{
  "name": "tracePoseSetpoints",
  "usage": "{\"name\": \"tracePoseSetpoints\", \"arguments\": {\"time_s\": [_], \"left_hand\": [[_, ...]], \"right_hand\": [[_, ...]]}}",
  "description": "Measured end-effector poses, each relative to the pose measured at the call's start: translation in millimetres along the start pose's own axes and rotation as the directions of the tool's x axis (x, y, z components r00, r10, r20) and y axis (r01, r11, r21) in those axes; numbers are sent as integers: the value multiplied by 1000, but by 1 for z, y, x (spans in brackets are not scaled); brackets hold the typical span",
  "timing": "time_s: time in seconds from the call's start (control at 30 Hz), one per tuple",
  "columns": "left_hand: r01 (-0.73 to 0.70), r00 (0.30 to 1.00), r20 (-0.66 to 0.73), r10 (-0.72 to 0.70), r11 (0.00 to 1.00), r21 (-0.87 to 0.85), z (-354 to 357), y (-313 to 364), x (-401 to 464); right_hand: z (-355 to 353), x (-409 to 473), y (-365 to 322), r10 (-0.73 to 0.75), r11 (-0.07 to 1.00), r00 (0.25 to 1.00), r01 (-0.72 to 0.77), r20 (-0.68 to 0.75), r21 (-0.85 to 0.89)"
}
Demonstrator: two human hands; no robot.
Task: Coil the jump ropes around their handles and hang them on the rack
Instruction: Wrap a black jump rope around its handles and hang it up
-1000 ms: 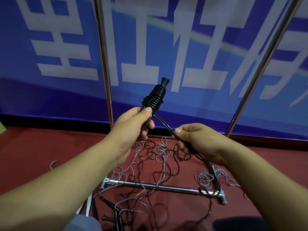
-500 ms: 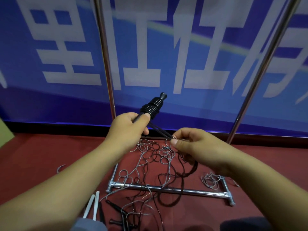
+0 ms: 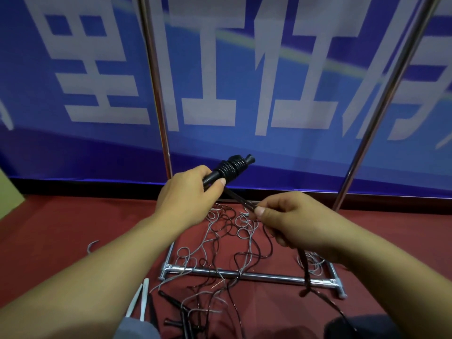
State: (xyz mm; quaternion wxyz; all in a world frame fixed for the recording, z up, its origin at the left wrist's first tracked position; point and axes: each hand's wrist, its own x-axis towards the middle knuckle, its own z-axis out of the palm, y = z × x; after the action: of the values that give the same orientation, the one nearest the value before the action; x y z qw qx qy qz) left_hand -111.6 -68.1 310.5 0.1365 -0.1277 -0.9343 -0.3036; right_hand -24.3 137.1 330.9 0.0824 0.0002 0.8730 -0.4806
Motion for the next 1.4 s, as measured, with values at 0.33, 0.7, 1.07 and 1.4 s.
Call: {"name": "tracePoseSetpoints", "arguments": {"time_s": [0.33,0.7,1.07,1.4], "left_hand": [[51,999,7,-51,998,28,1,-18,7],[81,996,19,-82,994,80,6,-25,7],[105,987,112,-118,988,117,7,-17,9],[-79,906,421,42,994,69,15,-9,0]], "right_hand": [[-2,5,1,46,998,991,-49,-123,-26],[3,0,-2,94,987,995,-89,36,-130],[-4,-12,-8,81,993,993,-87,-83,-78],[-14,-13,-11,86,978,982,-52,-166,200]]}}
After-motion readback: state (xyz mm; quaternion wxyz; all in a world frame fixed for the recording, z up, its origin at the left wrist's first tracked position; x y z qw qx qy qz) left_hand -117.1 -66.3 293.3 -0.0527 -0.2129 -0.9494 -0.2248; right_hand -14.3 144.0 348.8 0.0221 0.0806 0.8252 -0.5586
